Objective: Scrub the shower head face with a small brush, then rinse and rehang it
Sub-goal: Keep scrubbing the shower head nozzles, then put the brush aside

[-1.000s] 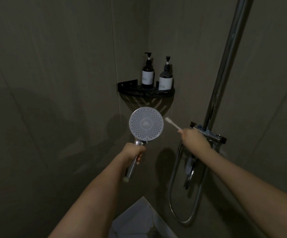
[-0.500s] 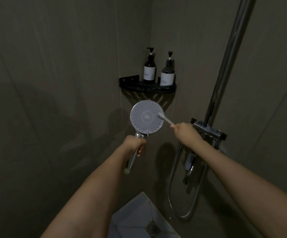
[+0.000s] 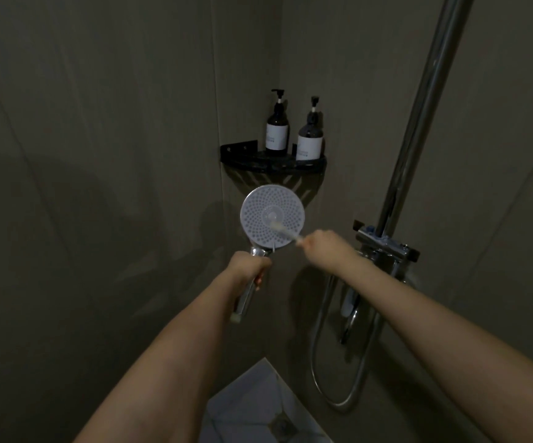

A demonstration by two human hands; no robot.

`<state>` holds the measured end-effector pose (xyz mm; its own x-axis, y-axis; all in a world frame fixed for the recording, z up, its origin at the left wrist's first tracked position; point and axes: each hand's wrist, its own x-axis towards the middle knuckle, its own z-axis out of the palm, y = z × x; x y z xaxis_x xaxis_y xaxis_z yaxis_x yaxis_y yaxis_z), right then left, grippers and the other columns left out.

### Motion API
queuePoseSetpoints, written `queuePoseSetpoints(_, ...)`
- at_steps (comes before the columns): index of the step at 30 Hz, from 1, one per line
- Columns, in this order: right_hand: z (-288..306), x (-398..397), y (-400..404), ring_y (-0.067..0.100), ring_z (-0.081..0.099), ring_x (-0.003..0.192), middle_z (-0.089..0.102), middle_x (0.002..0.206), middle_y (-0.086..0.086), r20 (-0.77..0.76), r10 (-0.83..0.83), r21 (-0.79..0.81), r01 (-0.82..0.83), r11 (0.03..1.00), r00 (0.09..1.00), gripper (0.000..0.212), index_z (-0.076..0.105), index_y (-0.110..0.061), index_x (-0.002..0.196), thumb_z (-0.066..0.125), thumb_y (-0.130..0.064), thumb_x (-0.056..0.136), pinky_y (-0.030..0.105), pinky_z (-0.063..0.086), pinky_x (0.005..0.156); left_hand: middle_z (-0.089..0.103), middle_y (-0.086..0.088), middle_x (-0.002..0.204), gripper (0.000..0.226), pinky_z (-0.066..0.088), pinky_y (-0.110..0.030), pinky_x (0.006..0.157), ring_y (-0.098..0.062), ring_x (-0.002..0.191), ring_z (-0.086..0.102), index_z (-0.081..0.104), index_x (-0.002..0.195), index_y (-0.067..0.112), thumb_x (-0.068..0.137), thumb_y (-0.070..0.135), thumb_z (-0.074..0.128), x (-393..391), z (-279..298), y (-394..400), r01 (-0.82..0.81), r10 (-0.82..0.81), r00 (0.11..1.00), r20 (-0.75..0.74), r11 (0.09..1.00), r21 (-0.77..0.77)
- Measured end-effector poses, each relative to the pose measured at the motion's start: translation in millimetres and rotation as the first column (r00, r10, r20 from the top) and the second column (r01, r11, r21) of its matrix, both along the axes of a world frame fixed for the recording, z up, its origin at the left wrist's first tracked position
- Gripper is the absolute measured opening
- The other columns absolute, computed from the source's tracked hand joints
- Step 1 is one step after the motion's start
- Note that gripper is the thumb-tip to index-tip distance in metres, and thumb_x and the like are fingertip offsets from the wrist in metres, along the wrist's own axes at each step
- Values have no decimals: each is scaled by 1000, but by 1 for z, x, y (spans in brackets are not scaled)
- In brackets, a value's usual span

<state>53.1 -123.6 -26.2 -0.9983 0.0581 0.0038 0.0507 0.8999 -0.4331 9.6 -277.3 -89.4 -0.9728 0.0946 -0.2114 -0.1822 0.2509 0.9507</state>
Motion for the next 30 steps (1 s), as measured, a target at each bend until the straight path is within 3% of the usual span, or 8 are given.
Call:
queuePoseSetpoints(2,-3,4,-1,21,59,74,61,83,7,45,38,112,-43,993,998,33,65,-14,93,40,-35,98,34,47,65,39,-1,27,32,33,-16,32,-10,22,36,45,50,4,80,3,58,-1,-1,3,7,-7,1000,1,1000,3)
queuePoseSetpoints(5,7,-3,18,19,54,63,57,76,6,-141,-80,-7,80,997,987,34,65,-9,98,39,-30,99,31,43,58,39,0,28,34,33,-15,32,-10,23,36,44,50,5,80,2,58,-2,-1,7,3,-3,1000,1,999,48)
queuePoseSetpoints(9,-6,6,30,12,50,63,51,70,-2,151,-9,75,-2,997,988,27,58,-21,84,41,-37,97,28,40,59,38,0,29,35,32,-18,35,-12,26,35,42,48,7,80,2,56,-5,-1,6,-15,15,1000,-1,995,95)
queuePoseSetpoints(13,-6,4,55,18,47,57,56,68,6,-174,-109,-113,90,989,979,35,65,-7,92,40,-30,99,27,35,54,37,1,30,34,32,-16,34,-11,25,33,41,49,9,79,0,53,-6,1,6,-40,39,999,14,991,129)
queuePoseSetpoints(16,-5,4,55,21,49,62,53,66,4,-297,-118,-78,100,992,948,34,62,-9,85,39,-29,99,27,33,53,39,1,28,32,33,-17,33,-11,24,35,43,50,7,79,1,56,-5,3,9,-15,15,1000,3,996,88)
queuePoseSetpoints(21,-4,5,36,13,51,60,53,66,-1,103,33,79,-41,996,994,31,60,-20,78,40,-35,98,26,37,55,40,1,27,33,33,-16,32,-10,23,36,45,50,5,80,2,58,-2,-1,16,15,-15,1000,9,998,55)
queuePoseSetpoints(26,13,-5,50,24,54,63,52,69,2,-230,-178,-173,140,975,957,35,64,-6,94,38,-27,100,27,33,50,39,1,26,34,33,-16,32,-10,23,35,43,50,6,81,2,57,-3,-5,14,-1,0,1000,20,998,58)
queuePoseSetpoints(30,4,-4,53,14,47,57,53,68,4,96,-100,45,96,994,990,34,60,-11,80,39,-29,99,27,36,51,39,1,29,32,33,-17,36,-11,25,35,43,51,8,80,2,56,-5,-2,8,-26,23,999,35,996,89)
